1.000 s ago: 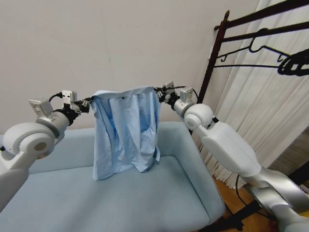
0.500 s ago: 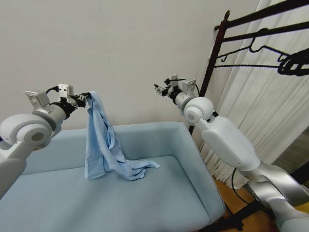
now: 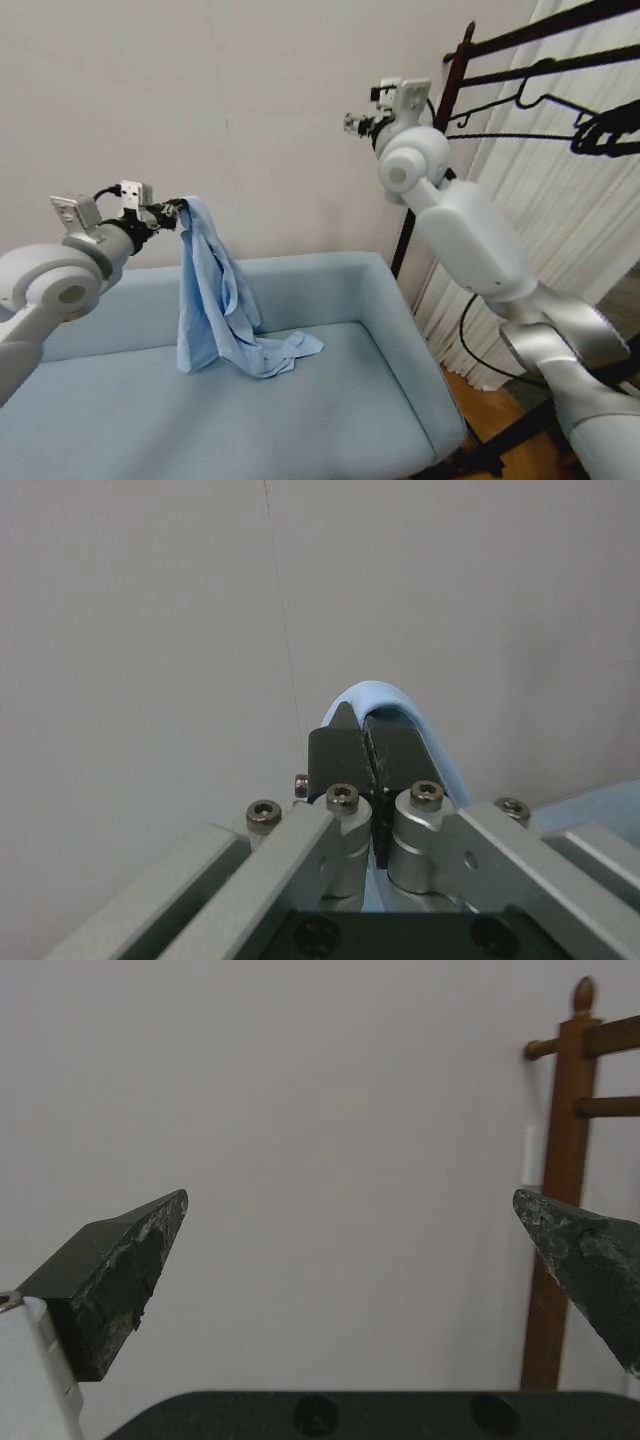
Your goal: Pick up the clothes from the sofa and hang them on the clothes hanger.
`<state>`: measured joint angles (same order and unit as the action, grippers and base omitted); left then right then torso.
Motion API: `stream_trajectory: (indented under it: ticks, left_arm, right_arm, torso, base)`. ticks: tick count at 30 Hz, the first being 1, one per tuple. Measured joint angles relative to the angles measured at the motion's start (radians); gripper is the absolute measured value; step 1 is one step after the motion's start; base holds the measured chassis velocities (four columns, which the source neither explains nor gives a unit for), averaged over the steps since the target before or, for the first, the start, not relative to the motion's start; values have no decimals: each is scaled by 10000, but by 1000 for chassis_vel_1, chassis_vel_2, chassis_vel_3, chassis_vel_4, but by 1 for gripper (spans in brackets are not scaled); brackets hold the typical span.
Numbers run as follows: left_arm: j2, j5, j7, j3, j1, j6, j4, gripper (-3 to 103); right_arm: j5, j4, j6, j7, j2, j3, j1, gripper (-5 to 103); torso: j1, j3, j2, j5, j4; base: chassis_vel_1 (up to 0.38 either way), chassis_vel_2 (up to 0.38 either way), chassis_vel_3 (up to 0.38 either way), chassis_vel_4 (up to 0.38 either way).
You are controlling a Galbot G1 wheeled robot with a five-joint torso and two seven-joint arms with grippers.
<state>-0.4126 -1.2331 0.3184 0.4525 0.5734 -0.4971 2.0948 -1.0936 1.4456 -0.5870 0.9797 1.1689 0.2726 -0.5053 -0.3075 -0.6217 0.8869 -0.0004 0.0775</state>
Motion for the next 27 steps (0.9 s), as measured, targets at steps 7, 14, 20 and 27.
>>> stream_trajectory:
  ticks: [7,14,20,27]
  left_arm:
    - [-63,-57,66,246,273,41,220,0]
    - [-133,-264,160,447,498,130,514,0]
    - [-383,-343,287,610,658,144,733,0]
    - [-804,-285,348,929,1141,148,999,0]
  right_arm:
    - [132,-2942,364,1065,955,139,-1225,100]
    - [1622,-7104,1076,829,2440,-351,-2273,100]
    - [2238,-8461,1291,510,2600,-415,-2552,100]
    - [2206,-9098,1285,424,2119,-361,-2671,100]
  torso:
    - [-1,0,0,2,6]
    - [-2,-1,-1,4,3]
    - [-1,-1,0,4,4]
    - [-1,-1,0,6,3]
  base:
    - [0,0,0,0]
    - [0,0,0,0]
    - [0,0,0,0]
    - [0,0,0,0]
